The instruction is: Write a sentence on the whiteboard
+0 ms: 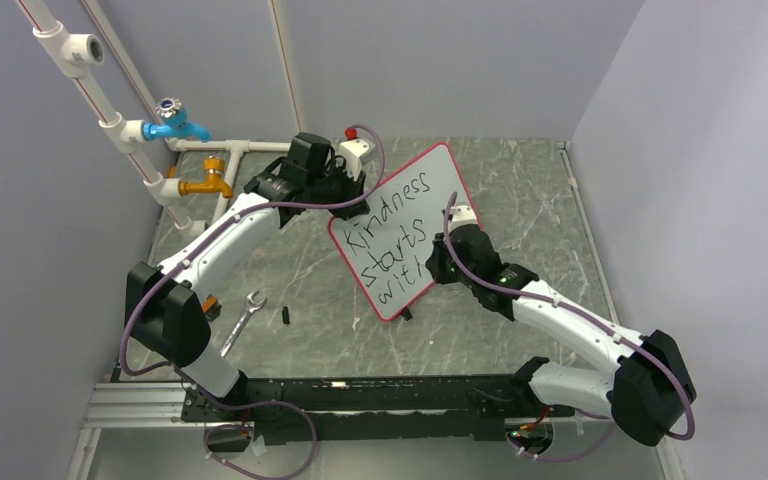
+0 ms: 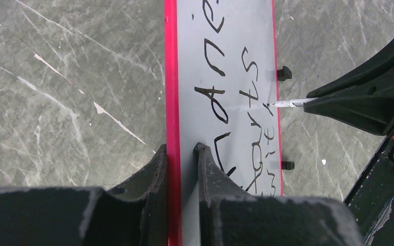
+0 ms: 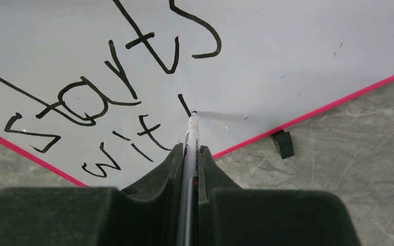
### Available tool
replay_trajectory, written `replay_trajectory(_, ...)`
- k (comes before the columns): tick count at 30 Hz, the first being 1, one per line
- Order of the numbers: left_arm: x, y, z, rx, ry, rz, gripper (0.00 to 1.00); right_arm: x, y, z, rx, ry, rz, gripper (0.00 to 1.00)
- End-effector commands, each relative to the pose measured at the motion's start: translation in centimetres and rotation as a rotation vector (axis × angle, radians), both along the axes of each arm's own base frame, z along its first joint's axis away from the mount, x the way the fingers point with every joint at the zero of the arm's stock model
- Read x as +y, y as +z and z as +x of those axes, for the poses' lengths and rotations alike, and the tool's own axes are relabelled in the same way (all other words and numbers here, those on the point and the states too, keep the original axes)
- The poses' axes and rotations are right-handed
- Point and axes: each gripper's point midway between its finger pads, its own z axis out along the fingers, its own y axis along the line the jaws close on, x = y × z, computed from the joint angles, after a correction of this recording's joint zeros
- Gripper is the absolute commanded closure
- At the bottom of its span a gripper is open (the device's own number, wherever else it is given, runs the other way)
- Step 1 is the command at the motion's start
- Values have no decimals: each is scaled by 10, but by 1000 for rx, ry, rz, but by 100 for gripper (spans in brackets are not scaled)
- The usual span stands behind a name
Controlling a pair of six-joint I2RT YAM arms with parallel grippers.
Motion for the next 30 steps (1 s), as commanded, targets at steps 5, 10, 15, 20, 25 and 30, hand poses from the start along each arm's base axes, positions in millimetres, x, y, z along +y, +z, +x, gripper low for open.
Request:
replay_trajectory(5, 29, -44, -8, 22, -14, 229, 100, -1, 22, 22, -73, -41, 34, 100)
replay_trajectory(10, 29, -44, -8, 22, -12, 229, 100, -5, 13, 16, -54, -44, 30, 100)
replay_trajectory(15, 29, -44, -8, 23, -13, 229, 100, -10, 0, 6, -25, -44, 27, 100)
replay_trajectory(20, 29, -44, -8, 23, -12, 228, 100, -11, -7, -1, -8, -42, 34, 100)
replay_trajectory(25, 29, -44, -8, 26, -12, 229, 100, -14, -11, -6, 4, -41, 34, 100)
replay_trajectory(30, 30, -43, -8, 18, -7, 235, 100, -18, 4, -9, -22, -46, 44, 100)
